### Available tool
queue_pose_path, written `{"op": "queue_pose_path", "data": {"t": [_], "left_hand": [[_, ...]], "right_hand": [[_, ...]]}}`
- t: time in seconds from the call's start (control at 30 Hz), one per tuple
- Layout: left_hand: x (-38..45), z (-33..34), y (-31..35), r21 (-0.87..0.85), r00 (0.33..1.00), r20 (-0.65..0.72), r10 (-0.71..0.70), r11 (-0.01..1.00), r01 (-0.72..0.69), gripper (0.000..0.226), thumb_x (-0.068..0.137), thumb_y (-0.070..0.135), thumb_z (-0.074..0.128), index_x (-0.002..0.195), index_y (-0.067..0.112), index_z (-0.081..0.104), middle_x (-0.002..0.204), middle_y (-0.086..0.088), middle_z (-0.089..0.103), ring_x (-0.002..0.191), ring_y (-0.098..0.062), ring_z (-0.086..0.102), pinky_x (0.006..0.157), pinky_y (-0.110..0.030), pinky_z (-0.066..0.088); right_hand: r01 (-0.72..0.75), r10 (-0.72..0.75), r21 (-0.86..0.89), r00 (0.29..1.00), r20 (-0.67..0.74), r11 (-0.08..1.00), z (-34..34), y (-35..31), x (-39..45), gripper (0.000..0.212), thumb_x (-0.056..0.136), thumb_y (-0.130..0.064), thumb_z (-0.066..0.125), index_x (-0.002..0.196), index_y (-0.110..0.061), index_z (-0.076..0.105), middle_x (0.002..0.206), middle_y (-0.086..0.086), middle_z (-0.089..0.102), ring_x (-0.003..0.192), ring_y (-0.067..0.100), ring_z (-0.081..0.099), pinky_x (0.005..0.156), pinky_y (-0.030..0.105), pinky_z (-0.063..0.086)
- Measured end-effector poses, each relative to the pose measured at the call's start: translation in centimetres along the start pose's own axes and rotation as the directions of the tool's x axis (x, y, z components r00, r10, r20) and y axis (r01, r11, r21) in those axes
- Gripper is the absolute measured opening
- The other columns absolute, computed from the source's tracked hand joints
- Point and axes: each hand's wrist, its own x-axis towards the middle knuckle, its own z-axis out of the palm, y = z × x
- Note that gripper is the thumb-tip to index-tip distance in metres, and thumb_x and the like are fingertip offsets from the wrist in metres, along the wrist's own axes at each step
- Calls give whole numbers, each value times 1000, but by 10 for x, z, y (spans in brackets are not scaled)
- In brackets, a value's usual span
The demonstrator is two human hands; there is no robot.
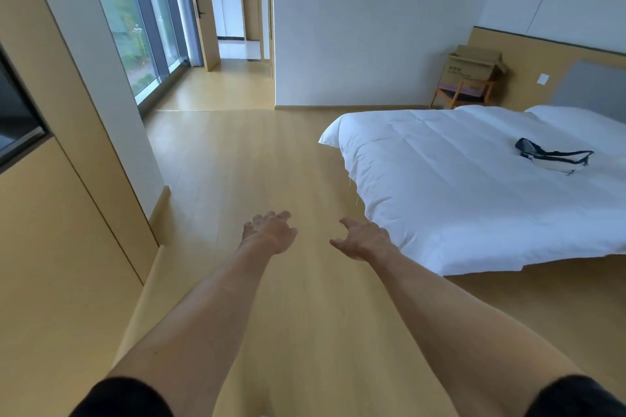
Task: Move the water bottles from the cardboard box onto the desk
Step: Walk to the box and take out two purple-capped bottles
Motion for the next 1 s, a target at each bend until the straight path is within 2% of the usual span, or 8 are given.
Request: {"op": "queue_pose_path", "data": {"t": [0.2,0.43,0.63,0.77,1.0], "left_hand": [[127,-53,-24,16,997,-24,77,997,-77,55,104,50,38,155,31,32,157,-6,38,142,-31,37,115,-44,32],[250,-93,-41,2,994,-9,113,994,-113,55,103,49,37,155,32,33,156,-6,39,142,-31,38,114,-44,32],[342,-103,-39,2,992,12,122,993,-122,55,103,50,38,154,32,34,156,-6,40,141,-31,39,113,-44,32],[411,-117,-35,19,995,1,101,995,-101,55,103,50,38,154,32,34,157,-5,40,141,-31,39,113,-45,32],[547,-157,-11,67,998,3,59,996,-59,55,103,52,38,154,33,34,156,-5,41,141,-30,39,113,-44,32]], "right_hand": [[-45,45,12,999,-29,999,-48,-43,118,66,96,-63,44,153,-34,30,148,5,49,136,28,47,107,44,42],[-48,49,21,997,-58,999,-87,-79,229,66,96,-62,46,154,-33,32,147,6,50,136,28,47,110,43,37],[-52,52,3,998,-31,999,-99,-81,318,67,97,-63,44,155,-31,30,149,8,49,136,29,46,110,44,38],[-39,40,32,999,-28,999,-110,-78,392,67,97,-62,44,155,-33,29,152,7,46,141,28,40,112,44,35],[-24,25,94,1000,1,995,-150,-58,537,68,96,-63,44,155,-34,28,151,7,47,140,29,41,112,44,35]]}}
